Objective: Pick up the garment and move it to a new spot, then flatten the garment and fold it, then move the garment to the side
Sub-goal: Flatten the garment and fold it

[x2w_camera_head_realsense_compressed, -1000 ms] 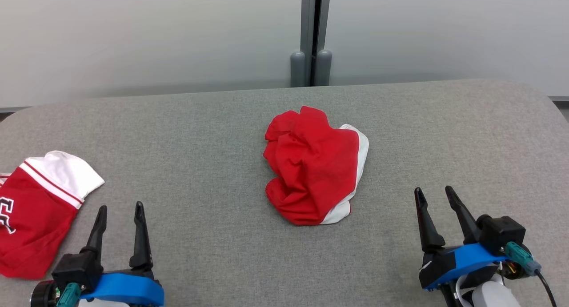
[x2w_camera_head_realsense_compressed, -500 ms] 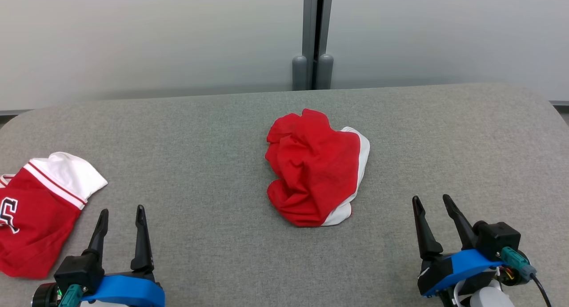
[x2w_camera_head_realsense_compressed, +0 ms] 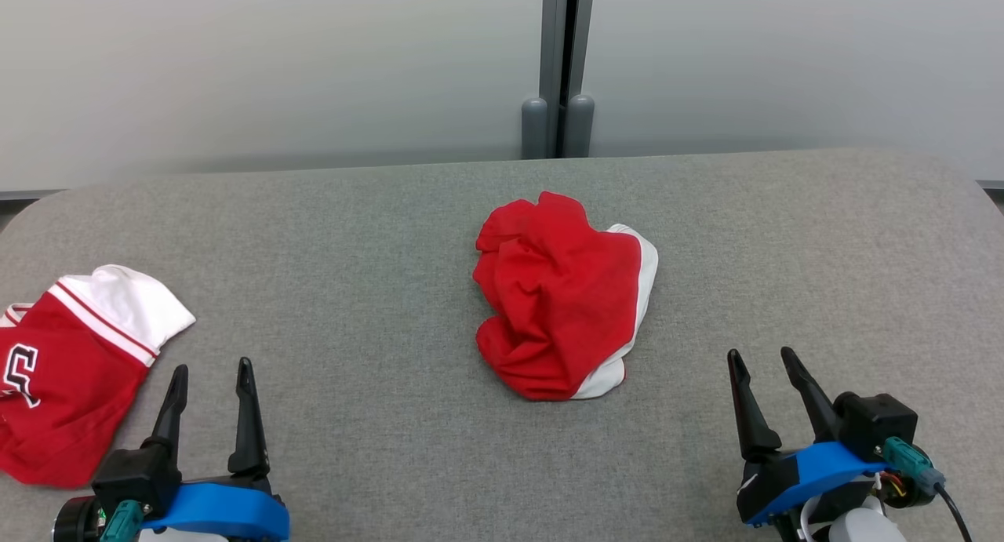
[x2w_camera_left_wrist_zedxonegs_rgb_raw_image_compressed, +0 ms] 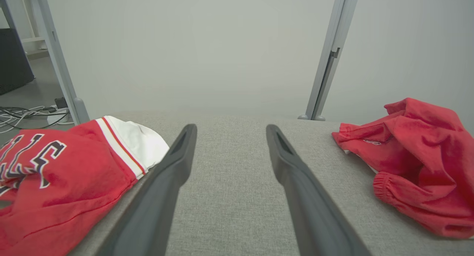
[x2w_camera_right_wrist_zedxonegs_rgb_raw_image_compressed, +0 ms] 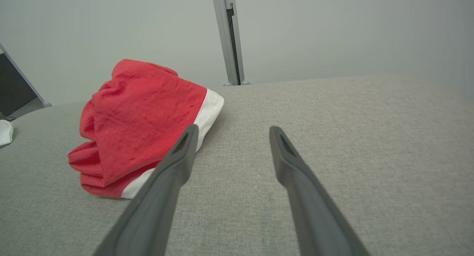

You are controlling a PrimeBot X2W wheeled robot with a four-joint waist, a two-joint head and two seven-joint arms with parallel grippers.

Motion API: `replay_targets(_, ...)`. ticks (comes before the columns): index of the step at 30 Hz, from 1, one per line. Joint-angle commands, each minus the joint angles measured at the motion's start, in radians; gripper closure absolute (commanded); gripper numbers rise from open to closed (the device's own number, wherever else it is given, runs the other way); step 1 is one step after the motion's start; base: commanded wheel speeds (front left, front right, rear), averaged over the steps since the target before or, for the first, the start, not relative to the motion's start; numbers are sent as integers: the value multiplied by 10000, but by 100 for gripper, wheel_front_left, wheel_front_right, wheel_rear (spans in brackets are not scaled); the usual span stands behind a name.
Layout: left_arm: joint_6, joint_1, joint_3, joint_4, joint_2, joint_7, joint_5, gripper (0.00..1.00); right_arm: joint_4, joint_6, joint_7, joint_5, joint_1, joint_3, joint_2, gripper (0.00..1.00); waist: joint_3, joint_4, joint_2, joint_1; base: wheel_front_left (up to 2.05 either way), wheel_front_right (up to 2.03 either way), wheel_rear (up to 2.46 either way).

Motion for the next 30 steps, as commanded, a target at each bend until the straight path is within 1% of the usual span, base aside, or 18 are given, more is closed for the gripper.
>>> replay_targets(1,-41,-34,56,-52,-6,-44,88,0,48,5,-34,76,-79,-32,-51,0,-16,8,-1,0,0,0,0)
replay_targets(9,-75,-201,-6,-86,-53,-46,121,0,146,5,-34,-76,-689,71,-48,0,67,278,-1,0,0,0,0)
replay_targets(13,-86,-288,-3,-130,-69,-44,153,0,594,5,-34,-113,-1277,405,-48,0,220,479,-1,0,0,0,0)
replay_targets(21,-88,-436,-88,-135,-120,-46,108,0,2784,5,1,157,-2202,1184,-52,0,564,951,-1,0,0,0,0)
replay_targets(25,-66,-550,-124,-53,-138,-44,79,0,3779,5,-10,534,-2579,1573,-53,0,754,1146,-1,0,0,0,0)
replay_targets(30,-71,-728,-224,19,-152,-46,68,0,4758,5,-24,1335,-3022,2254,-53,0,929,1352,-1,0,0,0,0)
